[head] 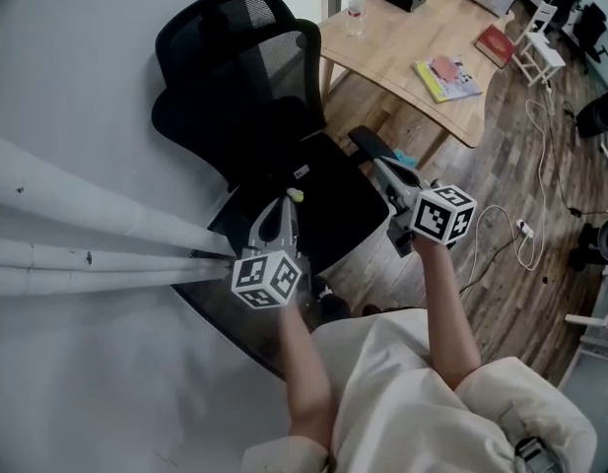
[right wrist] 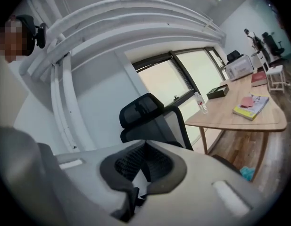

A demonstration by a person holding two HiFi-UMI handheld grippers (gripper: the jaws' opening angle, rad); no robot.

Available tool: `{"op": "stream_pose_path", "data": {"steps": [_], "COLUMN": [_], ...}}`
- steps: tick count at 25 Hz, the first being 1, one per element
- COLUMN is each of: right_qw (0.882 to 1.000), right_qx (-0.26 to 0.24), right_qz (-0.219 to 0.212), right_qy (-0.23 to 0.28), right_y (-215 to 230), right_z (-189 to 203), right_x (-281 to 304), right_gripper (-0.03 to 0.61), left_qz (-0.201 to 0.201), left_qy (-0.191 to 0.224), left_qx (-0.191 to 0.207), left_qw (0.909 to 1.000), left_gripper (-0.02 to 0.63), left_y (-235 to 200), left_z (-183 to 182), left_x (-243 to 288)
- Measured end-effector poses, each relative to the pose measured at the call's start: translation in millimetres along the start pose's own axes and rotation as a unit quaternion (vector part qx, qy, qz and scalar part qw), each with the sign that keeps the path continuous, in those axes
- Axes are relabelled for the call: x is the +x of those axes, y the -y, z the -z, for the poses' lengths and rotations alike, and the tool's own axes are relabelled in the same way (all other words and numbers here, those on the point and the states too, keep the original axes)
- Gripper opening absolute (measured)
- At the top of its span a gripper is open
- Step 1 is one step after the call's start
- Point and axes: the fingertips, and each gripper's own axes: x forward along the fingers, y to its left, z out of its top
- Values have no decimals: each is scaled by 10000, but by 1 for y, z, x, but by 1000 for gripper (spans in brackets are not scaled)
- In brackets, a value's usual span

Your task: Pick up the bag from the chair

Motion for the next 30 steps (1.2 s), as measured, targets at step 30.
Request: {"op": "stream_pose_path", "data": {"steps": [30], "right_qw": [9873], "right_qx": [-558], "right_qz": [-223], "right_qy": [-1473], "right_y": [116], "right_z": [77], "right_x": [255], "right_gripper": [0], "left_qz": [-1316], "left_qy": [-1071], "left_qx": [-434], "left_qw": [9845], "left_gripper": [8], "left_y": [-181], "left_z": [91], "left_x": [138]}}
